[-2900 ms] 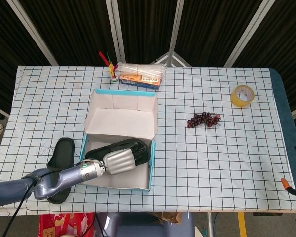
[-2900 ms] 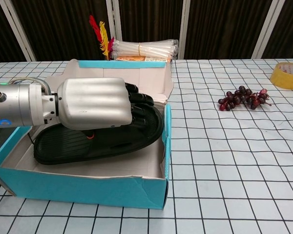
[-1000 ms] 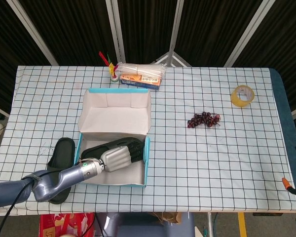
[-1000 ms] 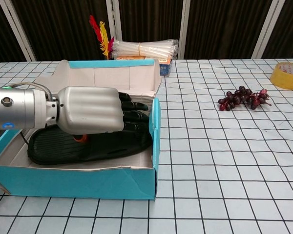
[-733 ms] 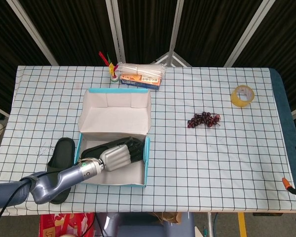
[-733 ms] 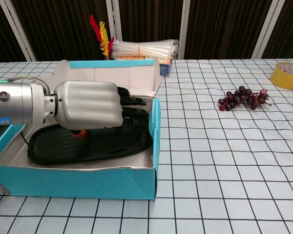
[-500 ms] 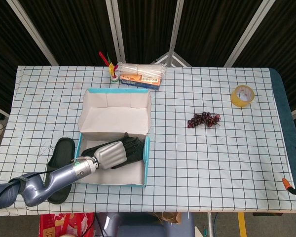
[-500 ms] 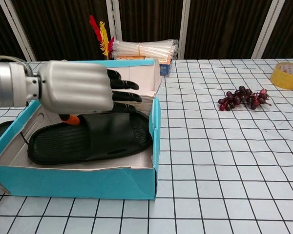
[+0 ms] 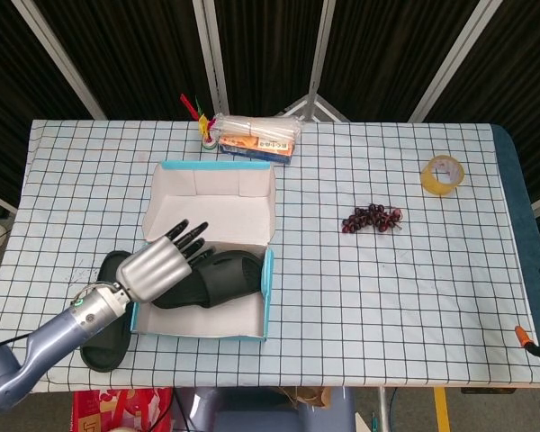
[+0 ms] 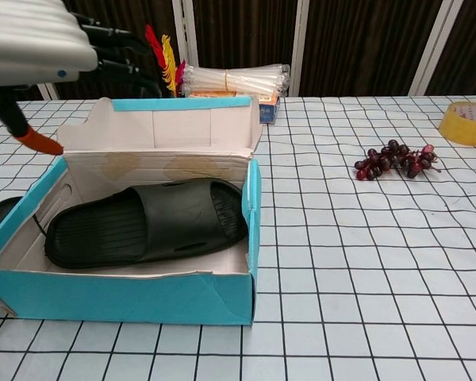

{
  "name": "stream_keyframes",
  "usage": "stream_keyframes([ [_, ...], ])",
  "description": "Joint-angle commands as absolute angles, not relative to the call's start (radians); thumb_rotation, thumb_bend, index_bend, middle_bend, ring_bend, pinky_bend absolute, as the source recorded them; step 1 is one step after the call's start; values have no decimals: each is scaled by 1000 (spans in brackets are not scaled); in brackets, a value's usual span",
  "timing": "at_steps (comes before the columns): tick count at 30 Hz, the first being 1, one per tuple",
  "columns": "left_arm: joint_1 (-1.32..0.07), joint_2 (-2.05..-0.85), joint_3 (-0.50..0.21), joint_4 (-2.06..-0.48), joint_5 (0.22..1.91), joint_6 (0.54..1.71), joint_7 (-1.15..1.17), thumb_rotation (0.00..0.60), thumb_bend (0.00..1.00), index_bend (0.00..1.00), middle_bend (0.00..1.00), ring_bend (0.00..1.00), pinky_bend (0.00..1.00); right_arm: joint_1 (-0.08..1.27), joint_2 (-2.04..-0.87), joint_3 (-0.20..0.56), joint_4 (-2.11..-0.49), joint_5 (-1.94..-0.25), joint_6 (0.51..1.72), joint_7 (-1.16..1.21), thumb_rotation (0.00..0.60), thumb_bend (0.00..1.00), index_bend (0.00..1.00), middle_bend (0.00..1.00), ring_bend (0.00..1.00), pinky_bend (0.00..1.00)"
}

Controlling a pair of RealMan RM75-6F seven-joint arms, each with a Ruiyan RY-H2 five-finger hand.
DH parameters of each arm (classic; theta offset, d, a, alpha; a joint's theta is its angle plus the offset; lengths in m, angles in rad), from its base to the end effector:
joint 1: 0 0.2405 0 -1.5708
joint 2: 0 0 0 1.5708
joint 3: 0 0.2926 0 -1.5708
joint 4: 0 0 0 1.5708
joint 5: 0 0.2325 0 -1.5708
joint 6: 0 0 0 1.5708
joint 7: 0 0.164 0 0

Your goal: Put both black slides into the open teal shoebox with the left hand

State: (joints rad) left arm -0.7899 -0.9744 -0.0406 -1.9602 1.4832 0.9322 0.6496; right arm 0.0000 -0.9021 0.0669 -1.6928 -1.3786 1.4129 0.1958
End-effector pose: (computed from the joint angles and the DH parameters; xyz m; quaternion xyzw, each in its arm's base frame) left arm -0.1219 0.3271 0.0886 -0.8770 -0.0419 -0.2823 0.3866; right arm -0.3833 -0.1760 0.2261 0.5262 -0.4644 0.3535 0.6185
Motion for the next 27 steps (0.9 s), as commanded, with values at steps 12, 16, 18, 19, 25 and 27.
stream_keyframes([
  [12, -357, -799, 156, -2011, 1590, 1225, 142, 545, 107, 153, 236, 0, 158, -3, -896, 65, -1695, -1394, 1419, 218, 600, 307, 31, 115, 186, 127],
  [16, -259, -886, 170, -1896, 1660, 1364, 199, 539, 107, 159, 232, 0, 158, -3, -894, 64, -1696, -1399, 1420, 224, 600, 307, 31, 115, 186, 127],
  [18, -221, -932, 172, -1833, 1678, 1407, 227, 540, 107, 159, 227, 0, 158, -3, -893, 63, -1694, -1399, 1419, 228, 600, 306, 31, 115, 186, 127],
  [19, -208, -951, 173, -1807, 1685, 1421, 237, 539, 107, 159, 225, 0, 158, -3, -893, 63, -1694, -1398, 1419, 229, 600, 306, 31, 115, 186, 127],
  [25, -156, -1066, 160, -1648, 1760, 1504, 324, 472, 106, 159, 209, 0, 158, -2, -891, 61, -1696, -1405, 1418, 236, 600, 306, 31, 115, 186, 127],
  [27, -146, -1101, 165, -1604, 1779, 1510, 332, 449, 103, 159, 200, 0, 158, -2, -891, 61, -1697, -1406, 1417, 238, 600, 306, 31, 115, 186, 127],
])
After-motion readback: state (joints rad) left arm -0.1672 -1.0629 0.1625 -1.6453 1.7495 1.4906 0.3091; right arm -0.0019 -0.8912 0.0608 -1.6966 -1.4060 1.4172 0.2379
